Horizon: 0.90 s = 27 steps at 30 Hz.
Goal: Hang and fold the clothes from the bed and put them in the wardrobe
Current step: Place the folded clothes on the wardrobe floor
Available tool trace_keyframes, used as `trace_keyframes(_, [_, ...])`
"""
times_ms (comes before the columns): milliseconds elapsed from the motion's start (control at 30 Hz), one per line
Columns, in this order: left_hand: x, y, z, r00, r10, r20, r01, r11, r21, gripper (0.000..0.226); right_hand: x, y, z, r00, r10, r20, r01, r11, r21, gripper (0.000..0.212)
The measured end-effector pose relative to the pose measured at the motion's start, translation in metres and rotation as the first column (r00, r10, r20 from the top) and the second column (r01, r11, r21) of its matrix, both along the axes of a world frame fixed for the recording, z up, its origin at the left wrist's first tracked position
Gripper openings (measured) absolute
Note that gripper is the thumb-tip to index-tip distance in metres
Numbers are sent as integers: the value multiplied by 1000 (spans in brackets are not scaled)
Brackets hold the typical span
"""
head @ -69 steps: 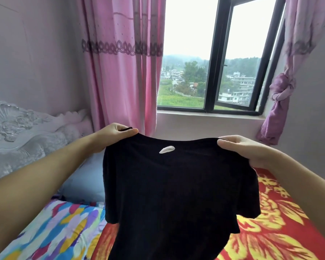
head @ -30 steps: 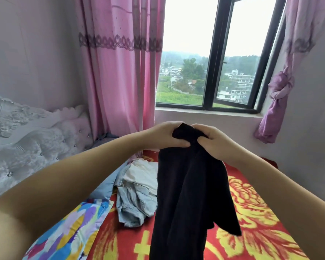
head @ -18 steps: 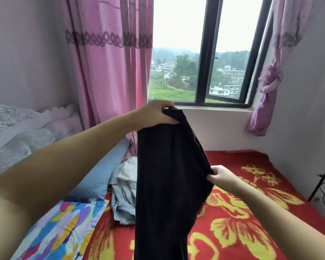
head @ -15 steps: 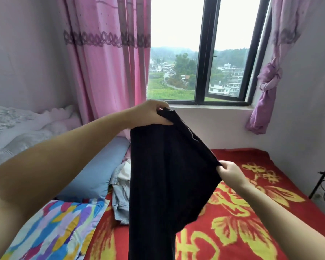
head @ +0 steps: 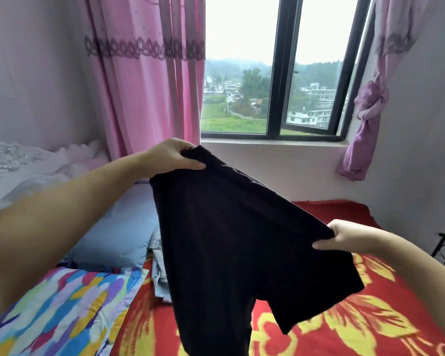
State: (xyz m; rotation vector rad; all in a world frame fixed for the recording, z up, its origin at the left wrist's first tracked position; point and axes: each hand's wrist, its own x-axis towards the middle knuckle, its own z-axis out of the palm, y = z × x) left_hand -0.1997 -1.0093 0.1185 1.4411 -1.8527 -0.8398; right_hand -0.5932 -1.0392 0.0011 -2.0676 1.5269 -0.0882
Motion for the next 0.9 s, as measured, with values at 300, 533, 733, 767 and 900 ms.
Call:
trace_keyframes(300, [23,-1,2,982,-105,155,63,964,257,30,-52,-4,30,994,17,108,-45,966,256,28])
trace_keyframes(533, [9,-57,-23,933,32,360,-96,982,162,17,-43,-48,25,975,-212,68,206,975,82,17])
trace_keyframes(733, [-29,-132,-56,834,393,387,-291,910,-296,15,-25,-114,-1,879,-417,232,472,830,-296,22])
trace_keyframes(767, [-30,-136,-50,836,422,350,-304,888,-345,16,-27,-119,6,865,-414,284,495,798,-343,21])
trace_keyframes(900, [-26,-131,-9,930,317,188,-206,870,-447,25,-44,-123,49,900,-388,200,428,693,-580,16])
